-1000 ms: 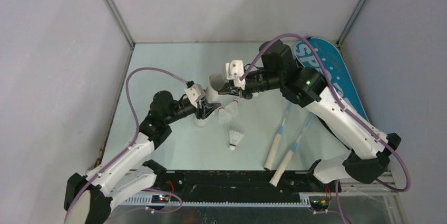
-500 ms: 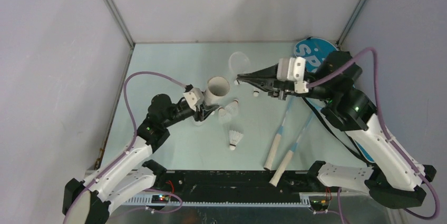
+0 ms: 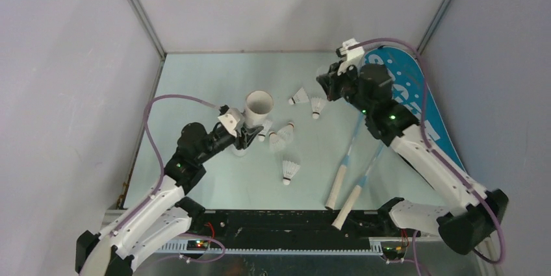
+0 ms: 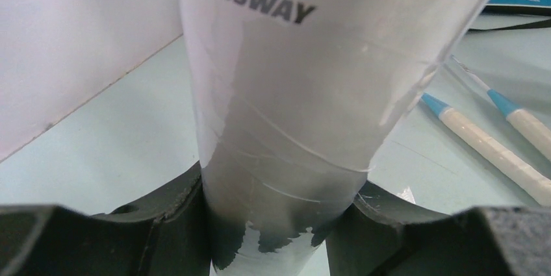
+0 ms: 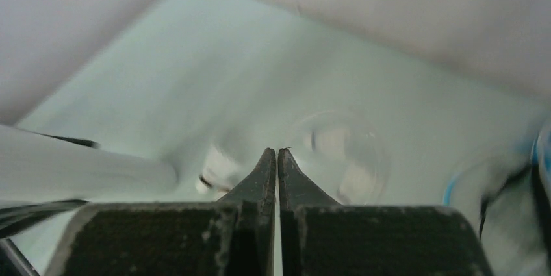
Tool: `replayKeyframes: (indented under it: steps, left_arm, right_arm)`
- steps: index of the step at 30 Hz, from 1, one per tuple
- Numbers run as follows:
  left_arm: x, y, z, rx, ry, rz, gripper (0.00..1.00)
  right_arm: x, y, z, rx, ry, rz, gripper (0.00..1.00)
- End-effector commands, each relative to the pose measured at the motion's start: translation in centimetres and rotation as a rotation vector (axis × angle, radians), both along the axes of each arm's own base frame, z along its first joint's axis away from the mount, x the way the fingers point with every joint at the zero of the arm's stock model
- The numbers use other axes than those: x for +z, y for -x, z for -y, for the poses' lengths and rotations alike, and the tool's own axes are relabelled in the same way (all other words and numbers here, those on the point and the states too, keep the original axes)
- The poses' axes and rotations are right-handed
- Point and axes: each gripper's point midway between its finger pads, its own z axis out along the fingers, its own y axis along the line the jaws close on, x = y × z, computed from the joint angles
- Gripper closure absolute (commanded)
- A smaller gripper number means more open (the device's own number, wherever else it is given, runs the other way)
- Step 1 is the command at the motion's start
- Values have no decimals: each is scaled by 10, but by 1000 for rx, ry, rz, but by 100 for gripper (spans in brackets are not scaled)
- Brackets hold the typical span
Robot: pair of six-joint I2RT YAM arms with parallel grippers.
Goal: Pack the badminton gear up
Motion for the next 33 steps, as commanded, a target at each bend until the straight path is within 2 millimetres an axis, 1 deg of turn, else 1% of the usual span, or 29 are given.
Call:
replayKeyframes:
  steps: [1, 2, 3, 4, 5, 9, 11, 13, 15, 18, 20, 21, 22, 23, 24, 25, 26, 27, 28, 29, 30, 31, 32, 33]
  left_arm:
    - [-35, 0, -19, 111, -17, -124, 46]
    - [-34, -2, -22, 135, -8, -119, 46]
    - [-32, -2, -23, 145, 17, -110, 46]
    - [-31, -3, -25, 161, 29, -104, 46]
    - [-30, -2, -26, 165, 48, -95, 46]
    - [-28, 1, -31, 185, 89, -74, 45]
    - [-27, 1, -34, 200, 103, -67, 44]
    - [-27, 1, -36, 212, 118, -57, 43]
    - [-26, 3, -35, 202, 121, -51, 43]
    - [-27, 5, -33, 186, 117, -47, 43]
    - [-27, 5, -33, 183, 112, -50, 42]
    - [-28, 5, -32, 179, 109, -53, 42]
    - [-28, 5, -32, 176, 108, -55, 42]
    - [-29, 7, -31, 166, 102, -61, 42]
    - [-29, 7, -29, 159, 100, -63, 41]
    - [-30, 9, -28, 144, 95, -66, 41]
    - [-30, 9, -27, 138, 94, -68, 41]
    - [-30, 9, -26, 137, 93, -70, 41]
    - [-30, 9, -26, 138, 93, -71, 41]
    - [-30, 9, -26, 139, 93, -71, 40]
    - [-30, 8, -26, 139, 93, -71, 40]
    - [-30, 8, -26, 138, 93, -71, 40]
    - [-30, 9, -26, 134, 91, -72, 40]
    - [-30, 9, -25, 131, 89, -73, 40]
  right_arm:
    - [-102, -21, 25, -263, 26, -297, 100]
    - [-126, -22, 25, -274, 53, -350, 100]
    - [-153, -17, 25, -273, 90, -403, 100]
    - [-174, -16, 24, -275, 115, -450, 100]
    - [-197, -10, 24, -275, 140, -493, 100]
    - [-270, 2, 23, -310, 207, -610, 100]
    - [-295, 9, 19, -319, 220, -652, 100]
    - [-314, 14, 19, -336, 262, -675, 100]
    - [-328, 18, 20, -354, 308, -685, 100]
    - [-336, 24, 23, -379, 362, -679, 100]
    - [-335, 27, 24, -385, 378, -675, 93]
    - [-330, 27, 24, -382, 374, -665, 86]
    - [-325, 28, 23, -373, 370, -658, 82]
    - [-321, 29, 22, -360, 370, -651, 74]
    - [-311, 30, 20, -348, 353, -634, 69]
    - [-307, 32, 18, -325, 355, -626, 58]
    - [-294, 32, 17, -308, 344, -597, 50]
    - [-289, 34, 13, -275, 334, -590, 27]
    - [-275, 34, 11, -243, 325, -554, 13]
    - [-270, 38, 5, -198, 315, -548, 4]
    - [-259, 39, 3, -156, 314, -514, 1]
    - [-254, 45, -6, -81, 295, -511, 1]
    - [-245, 48, -11, -22, 291, -480, 1]
    - [-242, 58, -22, 75, 262, -482, 1]
